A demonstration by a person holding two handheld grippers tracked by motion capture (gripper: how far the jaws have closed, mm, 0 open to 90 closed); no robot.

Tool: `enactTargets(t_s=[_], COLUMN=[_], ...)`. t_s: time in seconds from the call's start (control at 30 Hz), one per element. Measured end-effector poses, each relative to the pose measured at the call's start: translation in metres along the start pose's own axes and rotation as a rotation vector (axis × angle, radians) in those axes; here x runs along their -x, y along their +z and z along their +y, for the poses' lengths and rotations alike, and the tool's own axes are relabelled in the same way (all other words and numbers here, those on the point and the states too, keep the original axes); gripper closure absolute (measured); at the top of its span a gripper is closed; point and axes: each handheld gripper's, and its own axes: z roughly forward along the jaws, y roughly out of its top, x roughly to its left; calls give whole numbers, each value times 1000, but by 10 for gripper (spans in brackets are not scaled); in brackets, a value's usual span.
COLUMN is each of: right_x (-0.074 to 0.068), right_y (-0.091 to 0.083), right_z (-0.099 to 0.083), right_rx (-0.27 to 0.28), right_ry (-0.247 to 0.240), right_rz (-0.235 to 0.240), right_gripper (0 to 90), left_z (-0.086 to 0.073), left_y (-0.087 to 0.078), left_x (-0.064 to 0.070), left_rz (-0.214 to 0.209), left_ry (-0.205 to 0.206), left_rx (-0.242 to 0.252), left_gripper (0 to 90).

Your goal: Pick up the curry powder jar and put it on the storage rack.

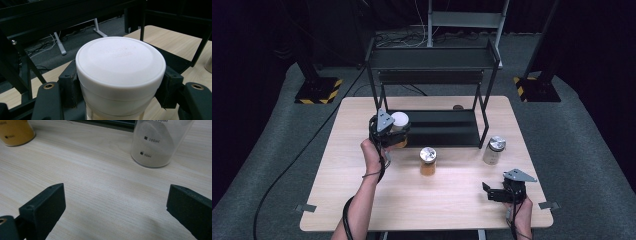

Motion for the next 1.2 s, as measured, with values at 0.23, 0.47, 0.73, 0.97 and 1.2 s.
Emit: enactTargets(t_s=[0.23,0.47,0.73,0.97,1.2], right_x=[0,0,0,0,0], right_y=[0,0,-1,-1,-1], right_z=[0,0,0,0,0], right_rx=[-1,2,9,8,8], right_ry=[0,2,2,2,0], right_rz=[3,4,5,6,5], right_gripper=[12,12,12,12,12], left_z=[1,1,2,3,5], left_y=[6,10,15,19,22], left_x=[-2,-4,-6,-8,-10], left_rz=[-12,-13,-13,-8,-17], left_ry=[-14,-28,-28,-32,-50], left_rx=[-8,-12,-20,-23,-19], left_gripper=[338,338,338,338,338])
